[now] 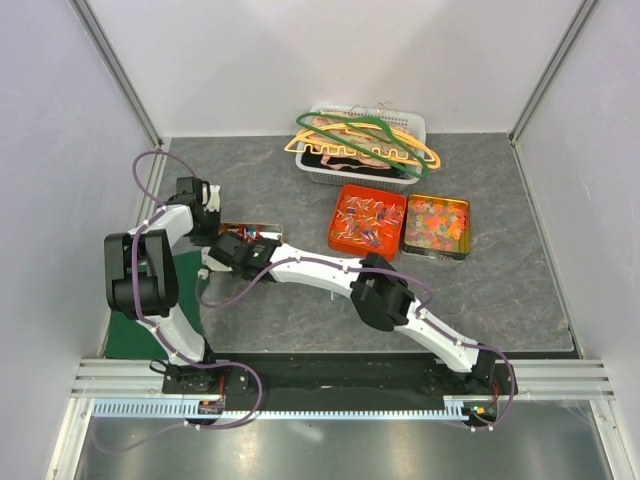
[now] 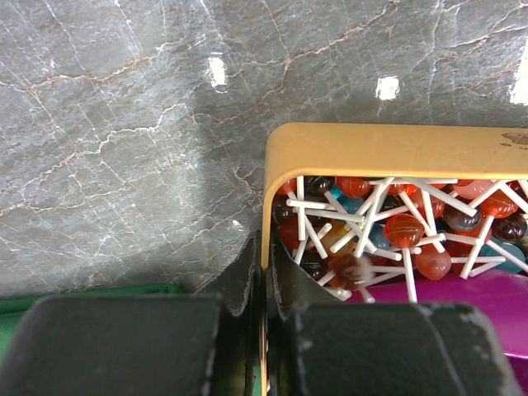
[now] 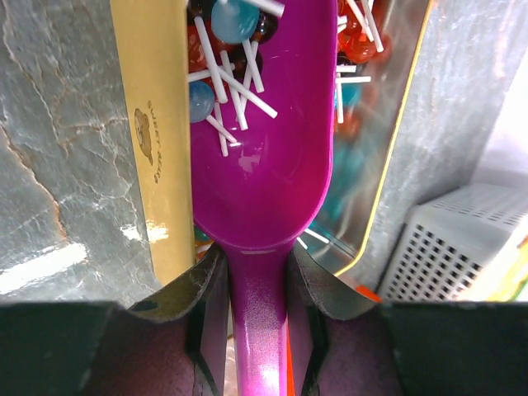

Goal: Pack the candies
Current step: Scoop the fake candies from the storage box.

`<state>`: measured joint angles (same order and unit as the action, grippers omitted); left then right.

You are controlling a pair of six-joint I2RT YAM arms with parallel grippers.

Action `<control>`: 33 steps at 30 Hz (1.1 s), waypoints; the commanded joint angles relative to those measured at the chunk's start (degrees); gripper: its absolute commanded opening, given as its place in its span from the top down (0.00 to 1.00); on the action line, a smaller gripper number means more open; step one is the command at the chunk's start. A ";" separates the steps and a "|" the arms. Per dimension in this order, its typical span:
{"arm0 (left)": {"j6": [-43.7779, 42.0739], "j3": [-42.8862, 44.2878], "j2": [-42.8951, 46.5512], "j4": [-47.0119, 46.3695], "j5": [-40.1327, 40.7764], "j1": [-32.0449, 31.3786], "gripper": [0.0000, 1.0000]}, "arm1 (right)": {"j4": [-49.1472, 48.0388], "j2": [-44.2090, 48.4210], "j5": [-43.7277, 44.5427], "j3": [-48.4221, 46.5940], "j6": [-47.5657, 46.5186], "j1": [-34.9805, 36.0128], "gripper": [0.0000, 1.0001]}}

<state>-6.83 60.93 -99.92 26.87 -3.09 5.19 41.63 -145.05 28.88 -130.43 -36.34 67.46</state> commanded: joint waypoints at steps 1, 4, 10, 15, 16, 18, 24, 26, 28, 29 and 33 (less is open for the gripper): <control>0.77 0.77 1.75 -1.12 -1.74 0.35 0.98 | -1.46 4.51 -5.77 -1.58 4.70 -1.28 1.00; 0.77 0.77 1.75 -1.21 -1.83 0.43 0.98 | -1.28 5.48 -6.73 -0.62 4.96 -1.89 1.00; 0.77 0.77 1.75 -1.21 -1.74 0.35 0.98 | -0.58 7.68 -9.81 0.44 5.58 -3.56 1.00; 0.77 0.77 1.75 -1.12 -1.65 0.52 0.98 | 1.00 9.26 -11.21 0.35 6.01 -4.53 1.00; 0.77 0.77 1.75 -1.12 -1.65 0.61 0.98 | 1.17 9.35 -11.48 0.27 6.10 -4.97 1.00; 0.77 0.86 1.74 -1.12 -1.74 0.52 0.98 | 1.79 9.79 -11.04 0.35 6.10 -5.41 1.00; 0.85 0.86 1.57 -1.12 -1.65 0.52 0.98 | 2.76 10.75 -10.61 1.93 5.93 -6.73 1.00; 0.77 0.86 1.66 -1.21 -1.57 0.52 0.98 | 2.85 11.02 -9.90 3.07 5.84 -6.90 1.00; 0.77 0.86 1.66 -1.12 -1.57 0.61 0.98 | 2.76 11.20 -9.38 3.78 5.75 -7.17 1.00; 0.77 0.86 1.66 -1.12 -1.65 0.61 0.98 | 2.76 11.37 -9.29 4.30 5.75 -7.34 1.00; 0.77 0.77 1.66 -1.12 -1.65 0.70 0.98 | 2.50 12.16 -8.58 5.89 6.36 -7.87 1.00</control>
<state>-6.79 60.93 -99.92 26.81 -3.25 5.39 44.86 -137.62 19.29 -125.73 -31.27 60.03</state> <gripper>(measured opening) 0.034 0.353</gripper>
